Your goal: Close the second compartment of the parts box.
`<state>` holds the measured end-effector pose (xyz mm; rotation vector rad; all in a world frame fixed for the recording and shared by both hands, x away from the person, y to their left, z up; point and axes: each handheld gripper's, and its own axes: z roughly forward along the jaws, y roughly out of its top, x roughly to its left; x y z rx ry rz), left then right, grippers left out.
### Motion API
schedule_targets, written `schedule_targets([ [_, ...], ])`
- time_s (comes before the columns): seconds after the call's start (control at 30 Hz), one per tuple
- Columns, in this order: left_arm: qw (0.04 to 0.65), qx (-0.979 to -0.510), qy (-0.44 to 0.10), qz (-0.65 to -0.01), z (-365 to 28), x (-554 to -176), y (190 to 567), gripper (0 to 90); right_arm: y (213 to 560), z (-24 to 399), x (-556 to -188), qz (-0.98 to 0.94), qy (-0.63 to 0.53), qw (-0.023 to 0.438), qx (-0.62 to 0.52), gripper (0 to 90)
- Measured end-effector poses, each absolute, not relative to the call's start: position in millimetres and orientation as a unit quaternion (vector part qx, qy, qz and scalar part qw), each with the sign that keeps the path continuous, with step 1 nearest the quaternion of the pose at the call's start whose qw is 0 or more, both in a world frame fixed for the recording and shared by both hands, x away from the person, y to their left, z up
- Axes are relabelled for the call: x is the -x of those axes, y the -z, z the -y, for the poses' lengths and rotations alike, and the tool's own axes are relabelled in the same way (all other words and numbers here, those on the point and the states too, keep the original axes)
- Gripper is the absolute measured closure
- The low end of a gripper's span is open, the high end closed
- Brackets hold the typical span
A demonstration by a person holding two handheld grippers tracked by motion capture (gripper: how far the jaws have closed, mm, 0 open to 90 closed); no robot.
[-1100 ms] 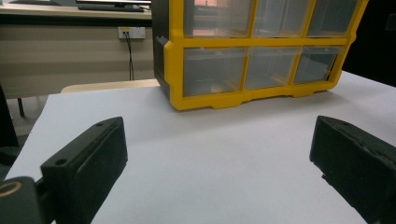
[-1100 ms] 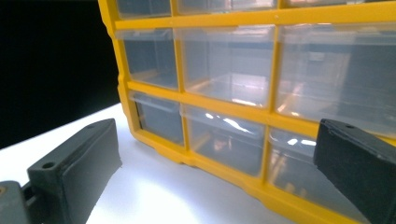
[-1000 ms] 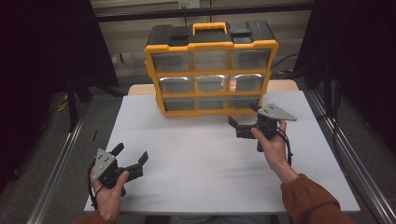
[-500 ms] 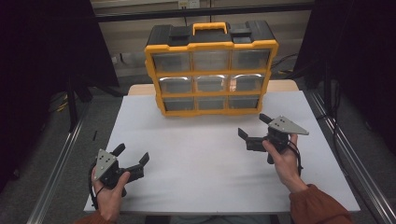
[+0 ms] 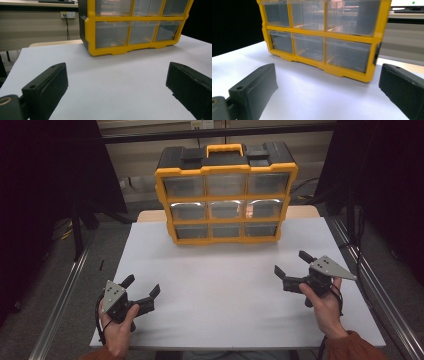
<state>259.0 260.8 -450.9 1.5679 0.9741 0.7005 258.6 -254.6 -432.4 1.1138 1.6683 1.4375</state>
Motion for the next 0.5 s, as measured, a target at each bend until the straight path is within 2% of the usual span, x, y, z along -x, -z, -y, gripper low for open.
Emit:
schedule_targets([
  [0.43,0.554,-0.657,-0.302,-0.412,-263.0,-256.2,450.3,3.7,444.2,284.5,-231.5,-0.624,-0.533,0.344,-0.455,2.2],
  [0.5,0.567,-0.649,-0.290,-0.417,-263.9,-254.6,450.6,3.5,447.8,287.5,-225.8,-0.630,-0.526,0.348,-0.454,2.5],
])
